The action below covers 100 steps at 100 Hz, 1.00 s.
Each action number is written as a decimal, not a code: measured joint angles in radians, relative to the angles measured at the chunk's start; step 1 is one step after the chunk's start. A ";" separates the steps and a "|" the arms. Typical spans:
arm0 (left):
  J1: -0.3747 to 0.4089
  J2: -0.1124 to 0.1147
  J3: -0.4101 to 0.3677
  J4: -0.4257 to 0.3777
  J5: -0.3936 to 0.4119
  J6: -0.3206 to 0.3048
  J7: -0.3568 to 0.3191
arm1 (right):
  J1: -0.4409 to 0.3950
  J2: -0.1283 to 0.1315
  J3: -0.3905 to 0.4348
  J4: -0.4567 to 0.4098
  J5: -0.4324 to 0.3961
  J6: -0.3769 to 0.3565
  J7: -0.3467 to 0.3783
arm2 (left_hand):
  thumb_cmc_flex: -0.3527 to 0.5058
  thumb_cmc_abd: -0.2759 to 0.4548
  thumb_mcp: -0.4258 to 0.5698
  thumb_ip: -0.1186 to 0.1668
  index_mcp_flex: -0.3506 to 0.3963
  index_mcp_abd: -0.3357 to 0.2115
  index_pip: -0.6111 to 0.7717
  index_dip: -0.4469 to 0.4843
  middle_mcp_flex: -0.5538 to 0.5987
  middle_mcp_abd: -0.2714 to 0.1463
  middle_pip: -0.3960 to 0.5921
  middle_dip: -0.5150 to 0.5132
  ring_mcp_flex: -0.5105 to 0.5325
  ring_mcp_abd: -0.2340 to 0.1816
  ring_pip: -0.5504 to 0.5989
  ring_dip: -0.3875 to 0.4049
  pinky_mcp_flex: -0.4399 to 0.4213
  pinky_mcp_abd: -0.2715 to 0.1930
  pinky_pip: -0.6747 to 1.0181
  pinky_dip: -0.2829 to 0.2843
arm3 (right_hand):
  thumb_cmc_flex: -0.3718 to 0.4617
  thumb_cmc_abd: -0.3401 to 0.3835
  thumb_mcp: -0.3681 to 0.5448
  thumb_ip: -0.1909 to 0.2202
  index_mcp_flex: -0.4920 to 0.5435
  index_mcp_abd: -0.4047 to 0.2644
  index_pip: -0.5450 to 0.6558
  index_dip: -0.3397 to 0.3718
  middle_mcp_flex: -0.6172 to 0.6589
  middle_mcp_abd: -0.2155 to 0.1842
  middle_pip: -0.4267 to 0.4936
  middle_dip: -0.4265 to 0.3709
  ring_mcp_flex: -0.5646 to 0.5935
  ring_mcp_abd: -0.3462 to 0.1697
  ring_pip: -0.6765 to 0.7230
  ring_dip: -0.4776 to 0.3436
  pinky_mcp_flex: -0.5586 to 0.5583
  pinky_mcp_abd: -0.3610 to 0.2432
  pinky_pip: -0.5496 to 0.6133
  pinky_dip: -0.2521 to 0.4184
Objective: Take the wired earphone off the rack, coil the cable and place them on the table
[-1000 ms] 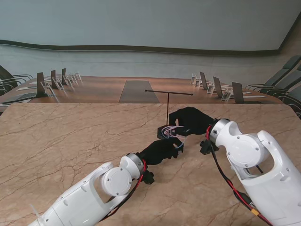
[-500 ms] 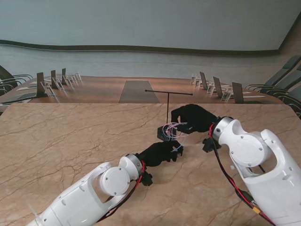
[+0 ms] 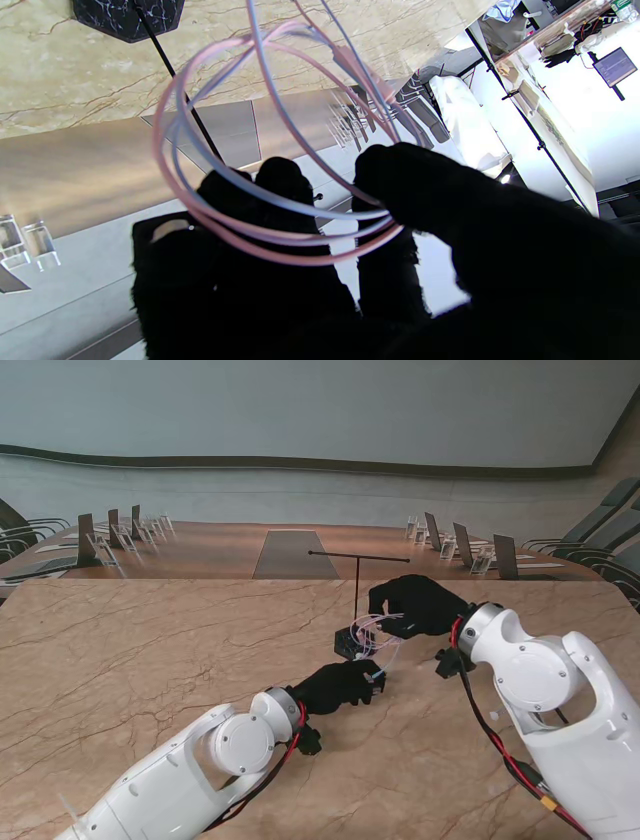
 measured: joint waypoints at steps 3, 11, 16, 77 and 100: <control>0.000 0.001 0.000 0.000 0.001 0.000 -0.001 | 0.000 0.000 0.003 0.000 0.000 -0.003 0.000 | 0.000 0.000 0.000 0.000 0.000 0.000 -0.002 0.007 0.000 0.000 0.000 0.002 0.000 0.000 0.000 0.000 0.000 0.000 0.000 0.000 | 0.000 0.000 0.000 0.000 0.000 0.000 0.000 0.000 0.000 0.000 0.000 0.000 0.000 0.000 0.000 0.000 0.000 0.000 0.000 0.002; 0.000 0.002 0.000 0.000 0.005 0.002 -0.003 | 0.000 -0.001 0.012 -0.001 0.000 -0.009 -0.006 | 0.000 0.000 0.000 0.000 0.000 0.000 -0.003 0.009 0.000 0.000 0.000 0.010 0.000 0.000 0.000 0.000 0.000 0.000 0.000 0.000 | 0.000 0.000 0.000 0.000 0.000 0.000 0.000 0.000 -0.001 0.000 0.000 0.000 -0.001 0.000 0.000 0.000 -0.001 0.000 -0.001 0.003; 0.001 0.003 0.000 0.000 0.007 0.004 -0.004 | -0.001 -0.002 0.020 -0.001 0.000 -0.013 -0.012 | 0.000 0.000 0.000 0.000 0.000 0.000 -0.003 0.009 0.000 0.000 0.000 0.012 0.000 0.000 0.000 0.000 -0.004 0.000 0.000 0.000 | 0.000 0.000 0.000 0.000 0.000 0.000 0.000 0.000 -0.008 0.001 0.000 -0.001 -0.009 0.000 -0.001 0.000 -0.009 -0.002 -0.004 0.003; 0.108 0.017 -0.115 -0.042 0.091 0.058 0.022 | -0.071 -0.005 0.087 -0.020 -0.050 -0.005 -0.043 | 0.000 0.000 0.004 0.000 0.000 0.000 -0.014 -0.060 -0.022 0.000 0.001 0.015 -0.035 0.000 0.011 0.009 -0.040 -0.003 0.000 -0.001 | 0.000 0.000 0.000 0.000 0.000 0.000 0.000 0.000 -0.008 0.001 0.000 -0.002 -0.010 0.000 -0.001 0.000 -0.011 -0.002 -0.006 0.015; 0.153 0.025 -0.166 -0.057 0.122 0.073 0.057 | -0.093 -0.003 0.057 0.021 -0.067 0.039 -0.051 | 0.000 0.000 0.005 0.004 -0.048 0.043 -0.041 -0.285 -0.140 0.000 -0.051 0.003 -0.135 -0.010 -0.080 -0.003 -0.117 -0.019 -0.088 -0.026 | 0.000 0.000 0.000 0.000 0.000 0.000 0.000 0.000 -0.008 0.001 0.000 -0.003 -0.010 0.000 -0.001 0.000 -0.013 -0.002 -0.006 0.016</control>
